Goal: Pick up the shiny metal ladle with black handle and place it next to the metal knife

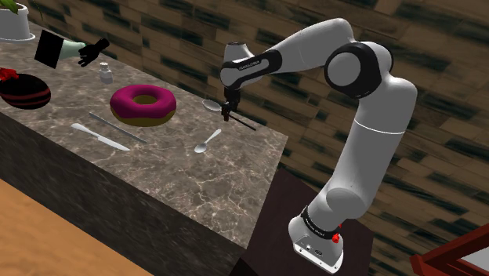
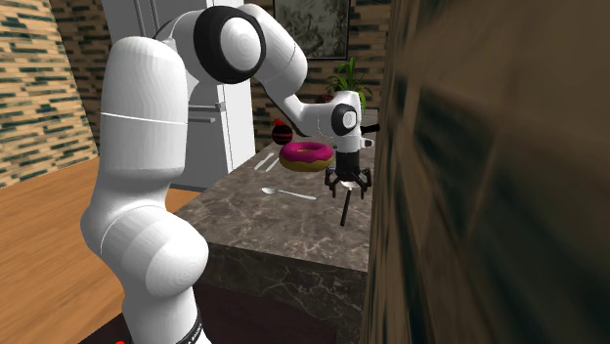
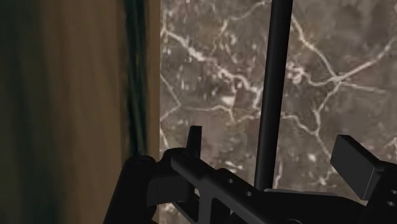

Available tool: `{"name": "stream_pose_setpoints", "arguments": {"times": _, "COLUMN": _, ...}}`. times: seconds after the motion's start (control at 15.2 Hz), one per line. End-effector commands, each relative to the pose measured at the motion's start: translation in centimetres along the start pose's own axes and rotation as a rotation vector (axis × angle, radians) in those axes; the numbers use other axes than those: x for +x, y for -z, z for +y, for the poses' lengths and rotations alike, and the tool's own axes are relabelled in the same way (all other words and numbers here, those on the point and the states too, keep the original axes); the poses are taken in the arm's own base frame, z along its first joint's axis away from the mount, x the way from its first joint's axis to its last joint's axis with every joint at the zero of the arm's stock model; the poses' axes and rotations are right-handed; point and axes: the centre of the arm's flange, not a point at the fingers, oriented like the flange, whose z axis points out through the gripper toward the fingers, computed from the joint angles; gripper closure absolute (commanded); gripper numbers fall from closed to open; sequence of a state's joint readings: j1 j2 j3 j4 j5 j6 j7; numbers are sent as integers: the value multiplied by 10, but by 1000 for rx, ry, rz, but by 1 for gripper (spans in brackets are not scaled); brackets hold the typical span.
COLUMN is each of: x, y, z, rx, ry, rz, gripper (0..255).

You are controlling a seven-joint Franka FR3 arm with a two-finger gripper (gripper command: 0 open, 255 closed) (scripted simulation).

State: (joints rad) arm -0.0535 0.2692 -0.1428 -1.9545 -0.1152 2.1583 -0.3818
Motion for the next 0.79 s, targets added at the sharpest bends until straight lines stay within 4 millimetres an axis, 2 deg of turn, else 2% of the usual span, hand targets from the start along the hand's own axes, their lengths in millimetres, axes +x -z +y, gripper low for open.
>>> {"name": "stream_pose_setpoints", "arguments": {"times": 0.0, "x": -1, "y": -4, "z": -1, "rx": 0, "ry": 0, "rz": 1, "gripper": 0}}
{"name": "stream_pose_setpoints", "arguments": {"times": 0.4, "x": -1, "y": -4, "z": -1, "rx": 0, "ry": 0, "rz": 0, "gripper": 0}}
{"name": "stream_pose_setpoints", "arguments": {"times": 0.46, "x": -1, "y": -4, "z": -1, "rx": 0, "ry": 0, "rz": 0, "gripper": 255}}
{"name": "stream_pose_setpoints", "arguments": {"times": 0.73, "x": -1, "y": -4, "z": 0, "rx": 0, "ry": 0, "rz": 0, "gripper": 255}}
